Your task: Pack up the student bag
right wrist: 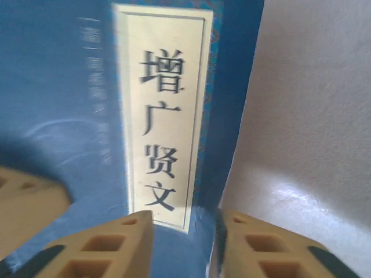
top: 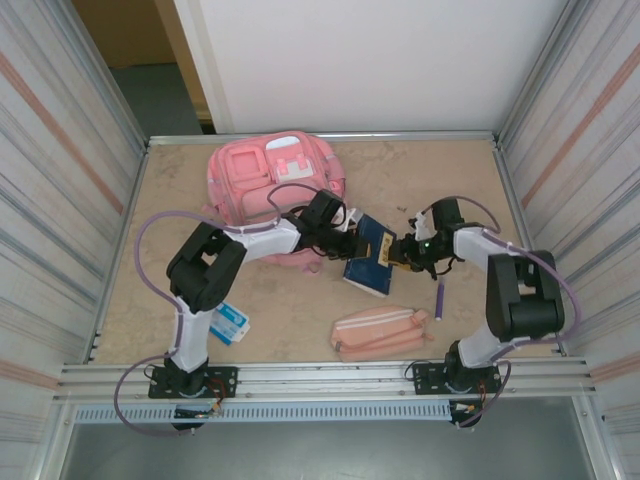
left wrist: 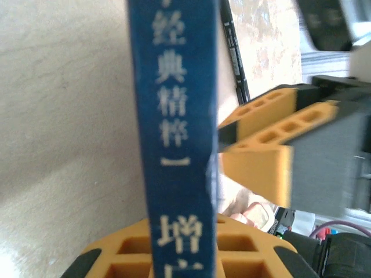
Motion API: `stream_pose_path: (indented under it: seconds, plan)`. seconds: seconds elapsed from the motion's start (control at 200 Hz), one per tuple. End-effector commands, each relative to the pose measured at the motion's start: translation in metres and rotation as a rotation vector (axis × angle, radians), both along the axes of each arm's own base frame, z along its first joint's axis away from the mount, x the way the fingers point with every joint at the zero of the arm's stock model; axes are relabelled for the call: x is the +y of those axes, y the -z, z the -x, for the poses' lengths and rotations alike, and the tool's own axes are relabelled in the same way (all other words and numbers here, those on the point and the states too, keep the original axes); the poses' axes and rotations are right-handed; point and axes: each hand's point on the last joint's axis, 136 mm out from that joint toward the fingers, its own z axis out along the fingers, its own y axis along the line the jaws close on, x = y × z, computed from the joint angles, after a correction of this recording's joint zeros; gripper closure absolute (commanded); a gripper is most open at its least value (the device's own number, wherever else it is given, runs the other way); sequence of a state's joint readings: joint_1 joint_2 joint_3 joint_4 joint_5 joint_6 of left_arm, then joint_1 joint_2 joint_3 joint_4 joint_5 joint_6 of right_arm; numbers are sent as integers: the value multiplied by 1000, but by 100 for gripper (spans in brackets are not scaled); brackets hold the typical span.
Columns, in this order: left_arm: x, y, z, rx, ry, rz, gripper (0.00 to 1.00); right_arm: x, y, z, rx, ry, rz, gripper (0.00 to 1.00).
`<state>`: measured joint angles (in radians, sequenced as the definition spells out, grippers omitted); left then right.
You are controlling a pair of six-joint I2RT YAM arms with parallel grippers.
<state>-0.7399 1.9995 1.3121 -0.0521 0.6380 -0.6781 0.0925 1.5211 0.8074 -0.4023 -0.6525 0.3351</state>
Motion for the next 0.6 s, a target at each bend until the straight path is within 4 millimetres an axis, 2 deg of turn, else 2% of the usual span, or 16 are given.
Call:
stream_pose_path:
  seconds: [0.0,0.115,0.16,0.261,0.366,0.406,0.506,0.591]
  plan:
    - [4,-71,-6,-157,-5,96,93,1,-52,-12,-193,26,18,54]
    - [19,-111,-14,-275,-55,107,95,-14,-94,-9,-300,194,92,35]
    - [26,-124,-18,-310,-90,119,96,-12,-109,-3,-320,240,77,31]
    - [50,-147,-34,-332,-213,165,96,15,-140,16,-284,306,-93,20]
    - [76,-165,-48,-278,-357,259,96,59,-171,32,-250,353,-361,19]
    - [85,-168,-52,-252,-410,278,96,72,-175,38,-233,376,-410,16]
    - [101,-171,-57,-195,-504,301,100,91,-183,48,-219,414,-443,0]
    - [108,-176,-54,-169,-559,344,100,112,-193,51,-217,390,-524,1]
